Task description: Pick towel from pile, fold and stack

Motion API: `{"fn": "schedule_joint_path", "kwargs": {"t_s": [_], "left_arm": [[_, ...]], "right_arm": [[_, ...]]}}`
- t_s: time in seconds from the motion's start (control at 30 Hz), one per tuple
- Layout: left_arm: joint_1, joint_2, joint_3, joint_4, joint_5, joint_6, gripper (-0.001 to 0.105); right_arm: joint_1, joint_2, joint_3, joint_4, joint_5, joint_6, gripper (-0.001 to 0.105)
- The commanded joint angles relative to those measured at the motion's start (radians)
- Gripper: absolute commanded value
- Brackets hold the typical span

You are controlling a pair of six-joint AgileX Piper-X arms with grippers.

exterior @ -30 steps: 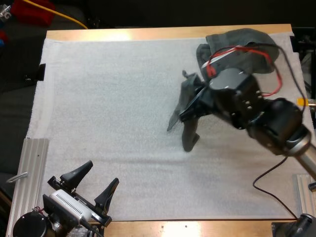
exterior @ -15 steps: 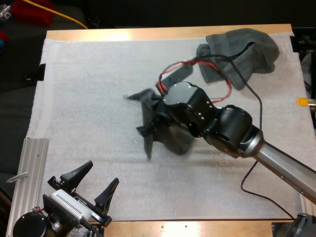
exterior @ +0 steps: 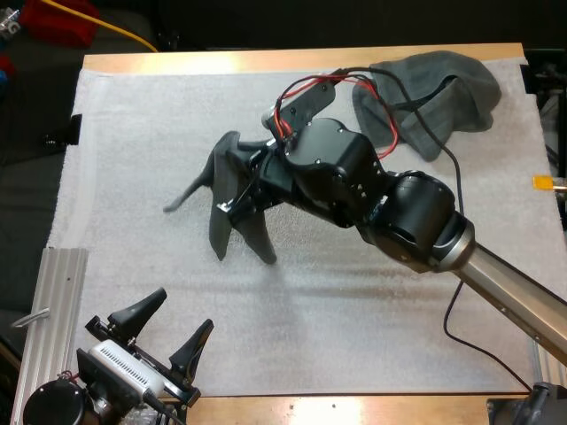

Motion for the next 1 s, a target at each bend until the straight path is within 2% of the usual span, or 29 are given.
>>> {"fn": "schedule_joint_path", "kwargs": {"t_s": [0.0,0.1,0.23,0.53,0.7,0.8,0.97], "left_arm": [[-0.005,-0.132,-0.002,-0.014,0.006,-0.01,0.07],[-0.005,-0.132,-0.002,-0.014,0.006,-0.01,0.07],[-0.005,-0.132,-0.002,-0.014,0.006,-0.01,0.07],[-0.005,-0.132,-0.002,-0.014,0.006,-0.01,0.07],[-0.005,-0.132,-0.002,-0.014,0.006,-0.01,0.07],[-0.005,-0.132,-0.002,-0.014,0.006,-0.01,0.07],[-0.005,-0.132,-0.002,-0.014,0.006,-0.01,0.07]], "right_arm": [[0.006,0.012,-0.014,0.053,-0.03,0.008,0.001],[0.024,0.042,-0.01,0.148,-0.033,-0.019,0.001],[0.038,0.081,-0.01,0.173,0.002,-0.036,0.001],[0.029,0.111,0.017,0.304,0.221,-0.104,0.001],[0.017,0.109,0.078,0.395,0.253,-0.119,0.001],[0.017,0.109,0.123,0.419,0.304,-0.121,0.001],[0.017,0.101,0.212,0.442,0.315,-0.121,0.001]]}}
